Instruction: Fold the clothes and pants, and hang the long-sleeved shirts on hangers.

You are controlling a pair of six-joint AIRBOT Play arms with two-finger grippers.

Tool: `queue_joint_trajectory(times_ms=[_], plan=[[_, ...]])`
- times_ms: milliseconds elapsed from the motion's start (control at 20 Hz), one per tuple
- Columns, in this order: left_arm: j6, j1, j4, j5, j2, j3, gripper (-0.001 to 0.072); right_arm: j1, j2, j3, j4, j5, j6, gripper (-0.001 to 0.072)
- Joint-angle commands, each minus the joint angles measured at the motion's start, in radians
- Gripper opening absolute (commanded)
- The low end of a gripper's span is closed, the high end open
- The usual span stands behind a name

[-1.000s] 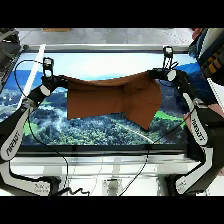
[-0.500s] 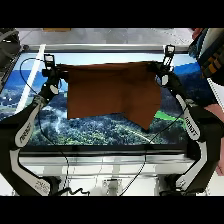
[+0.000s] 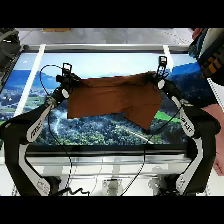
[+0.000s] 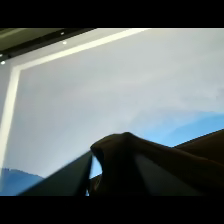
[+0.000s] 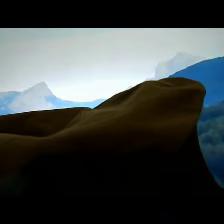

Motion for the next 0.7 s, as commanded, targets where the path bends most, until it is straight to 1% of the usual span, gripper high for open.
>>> queue_joint_trajectory(times_ms=[0,300,400,500,550,600,650], plan=[[0.069,-0.006,0.005,-0.002,0.026,0.001,0.0702,0.001,0.011,0.003,0.019,0.038,0.001,0.0662],[0.069,-0.004,0.004,-0.027,0.163,0.001,0.0698,0.000,0.105,0.003,0.010,0.109,0.000,0.0662],[0.069,-0.001,0.004,-0.085,0.235,0.001,0.0697,-0.009,0.153,0.003,0.003,0.164,0.001,0.0661],[0.068,0.004,-0.022,-0.206,0.322,0.001,0.0686,-0.032,0.212,0.003,-0.016,0.261,0.001,0.0656],[0.064,0.013,-0.055,-0.298,0.369,0.001,0.0652,-0.053,0.245,0.003,-0.029,0.330,0.001,0.0651],[0.035,0.027,-0.072,-0.417,0.420,0.001,0.0494,-0.077,0.275,0.003,-0.043,0.404,0.001,0.0586],[-0.005,0.044,-0.074,-0.552,0.473,0.001,0.0294,-0.111,0.307,0.003,-0.060,0.502,0.001,0.0484]])
